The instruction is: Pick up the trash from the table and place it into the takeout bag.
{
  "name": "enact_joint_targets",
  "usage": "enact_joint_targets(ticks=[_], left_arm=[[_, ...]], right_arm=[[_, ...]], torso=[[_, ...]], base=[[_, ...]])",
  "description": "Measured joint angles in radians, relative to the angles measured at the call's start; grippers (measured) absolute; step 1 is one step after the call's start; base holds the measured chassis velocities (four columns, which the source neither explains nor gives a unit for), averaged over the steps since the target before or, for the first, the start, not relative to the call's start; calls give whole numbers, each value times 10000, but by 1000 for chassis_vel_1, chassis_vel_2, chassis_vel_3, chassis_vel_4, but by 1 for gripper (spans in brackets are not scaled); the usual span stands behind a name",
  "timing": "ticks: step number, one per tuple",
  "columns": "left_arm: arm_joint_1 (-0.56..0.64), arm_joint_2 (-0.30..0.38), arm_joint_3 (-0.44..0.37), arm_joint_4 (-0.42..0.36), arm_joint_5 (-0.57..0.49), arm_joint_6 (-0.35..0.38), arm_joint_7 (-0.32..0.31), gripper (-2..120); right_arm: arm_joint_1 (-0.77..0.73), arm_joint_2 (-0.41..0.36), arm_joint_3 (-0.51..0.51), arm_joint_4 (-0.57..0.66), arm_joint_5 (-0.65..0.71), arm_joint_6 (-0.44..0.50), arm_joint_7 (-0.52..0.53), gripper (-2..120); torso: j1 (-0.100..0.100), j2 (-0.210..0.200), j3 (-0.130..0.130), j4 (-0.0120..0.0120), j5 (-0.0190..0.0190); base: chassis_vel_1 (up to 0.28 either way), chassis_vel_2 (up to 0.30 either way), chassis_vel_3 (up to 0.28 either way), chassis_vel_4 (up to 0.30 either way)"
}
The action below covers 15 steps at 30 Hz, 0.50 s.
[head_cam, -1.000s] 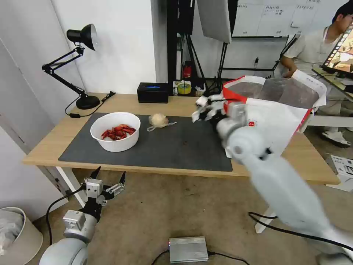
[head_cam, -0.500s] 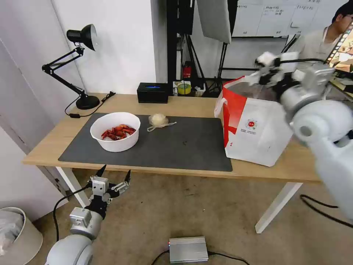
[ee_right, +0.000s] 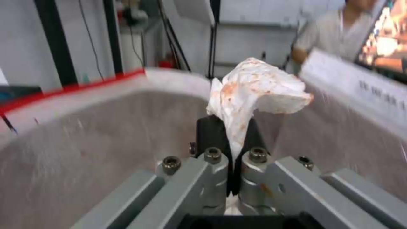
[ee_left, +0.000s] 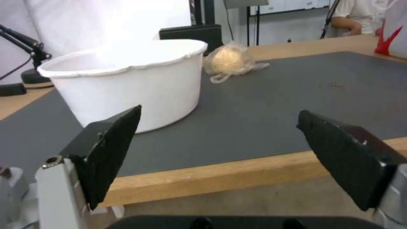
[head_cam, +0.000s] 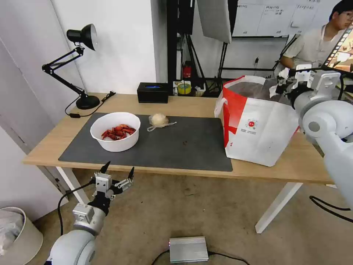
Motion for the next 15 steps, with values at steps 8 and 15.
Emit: enact_joint_targets(ticks=[8,15], left_arm=[[11,-79,72,3,40,0,0,100],[-35,-24,89,7,47,0,2,100]], right_arm=[[38,-191,-24,8,612,-431,606,0],[64,-248,-74,-98,1374,-432,1434,0]], torso=[[0,1,0,0,-1],[-1,0,0,0,0]], base=[[0,0,0,0],[0,0,0,0]])
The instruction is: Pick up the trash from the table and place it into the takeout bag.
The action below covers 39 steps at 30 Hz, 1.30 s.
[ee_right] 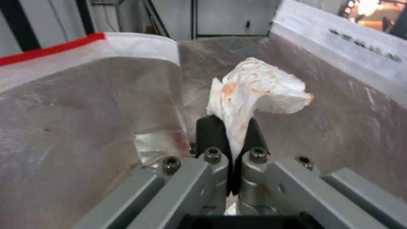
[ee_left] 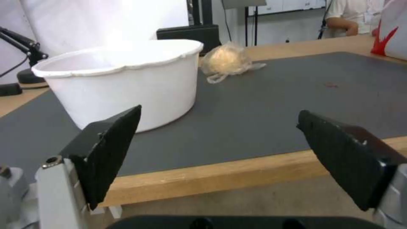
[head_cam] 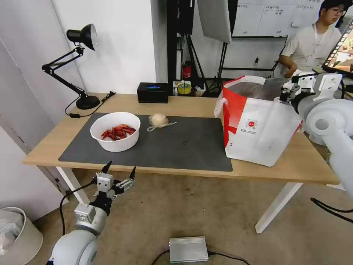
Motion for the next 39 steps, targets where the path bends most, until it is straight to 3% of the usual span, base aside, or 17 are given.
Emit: enact_joint_targets(ticks=[2,4,17,24,28,31,34,35,38,39], left_arm=[[-11,-7,44,6,1,10,2,100],[-9,-29,66,8,-3,60,5,100],[210,-26,-65,-162,3,83,11,100],[247,-25,-74,-259,29,94,11,100],[270,-50,-81,-302,49,93,13,100],[281,-69,-92,-328,64,93,14,100],[298,-94,-121,-346,75,75,14,100],[298,-94,-121,-346,75,75,14,100],[332,-112,-169,-375,85,46,17,100],[332,-112,-169,-375,85,46,17,100]], right_arm=[[-3,-18,7,-3,279,4,137,1],[-2,-48,40,18,410,10,148,13],[7,-220,72,277,566,36,141,54],[-107,-305,180,484,563,48,67,84],[-221,-313,299,709,530,167,-69,94],[-372,-366,373,1073,476,497,-137,99],[-757,-430,493,1541,256,1839,-1153,100],[-757,-430,493,1541,256,1839,-1153,100],[-2115,-407,726,1930,-824,3825,-3182,100],[-2115,-407,726,1930,-824,3825,-3182,100]], torso=[[0,0,0,0,0],[0,0,0,0,-2],[0,0,0,1,-1],[0,0,0,0,-1],[0,0,0,0,-1],[0,0,-1,0,-1],[0,1,-1,1,-3],[0,1,-1,1,-3],[0,1,-1,1,-1],[0,1,-1,1,-1]], base=[[0,0,0,0],[0,0,0,0],[0,0,0,0],[0,0,0,0],[0,0,0,0],[0,0,0,0],[0,0,0,0],[0,0,0,0],[0,0,0,0],[0,0,0,0]])
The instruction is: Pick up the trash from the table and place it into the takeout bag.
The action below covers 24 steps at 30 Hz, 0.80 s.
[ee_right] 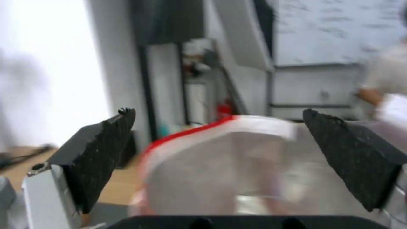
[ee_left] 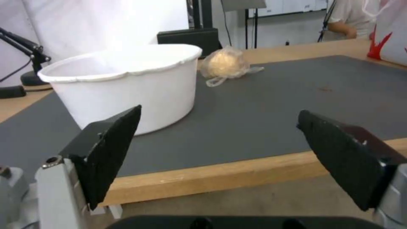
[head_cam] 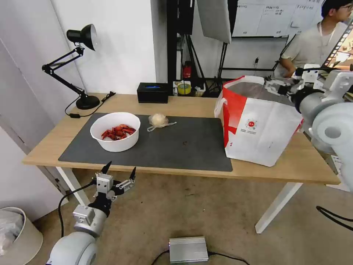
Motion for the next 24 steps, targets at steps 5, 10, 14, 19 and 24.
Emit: enact_joint_targets(ticks=[5,10,14,19,24], left_arm=[[76,-19,-110,-27,15,-90,2,100],[479,-237,-410,-126,245,-361,74,100],[523,-305,-484,-115,272,-417,122,100],[459,-322,-484,62,305,-417,244,100],[383,-318,-454,178,306,-416,253,100]], right_arm=[[-1613,302,331,559,-1062,848,-1495,100],[-2463,833,171,632,-1858,1167,-2203,100],[-3251,1174,140,802,-2496,1337,-2410,100],[-4436,1643,32,565,-3527,1887,-2589,100],[-5150,1944,20,354,-4015,2394,-2767,100]], torso=[[-1,0,-1,-3,-3],[0,0,1,4,2],[-1,0,-1,-1,-2],[-1,0,0,-2,2],[-1,0,0,-1,1]], base=[[0,0,0,0],[0,0,0,0],[0,0,0,0],[0,0,0,0],[0,0,0,0]])
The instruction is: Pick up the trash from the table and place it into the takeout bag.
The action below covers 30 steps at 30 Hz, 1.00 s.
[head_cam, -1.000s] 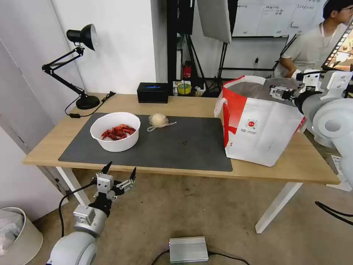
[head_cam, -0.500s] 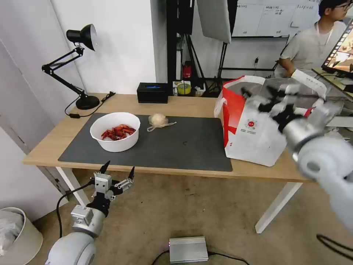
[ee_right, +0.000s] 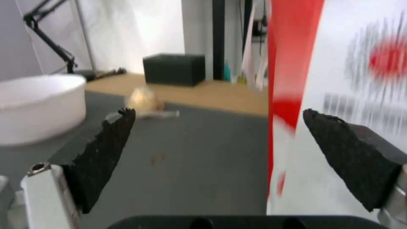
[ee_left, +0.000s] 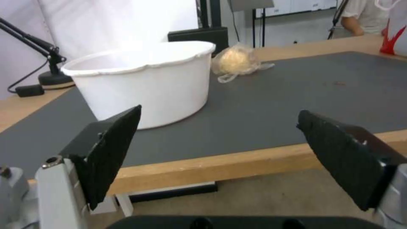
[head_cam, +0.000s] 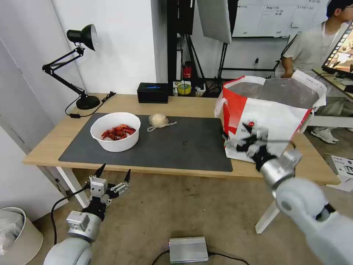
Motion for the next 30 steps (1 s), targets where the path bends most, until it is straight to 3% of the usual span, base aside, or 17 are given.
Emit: enact_joint_targets(ticks=[14,30], left_arm=[[-175,50,75,188,-24,37,-2,100],[-109,55,92,393,225,111,2,100]], right_arm=[[-1899,847,-25,331,-1001,421,162,100],[-2162,1090,-125,90,-1190,496,181,100]], torso=[[0,1,0,0,-2],[1,1,1,1,-1]], base=[[0,0,0,0],[0,0,0,0]])
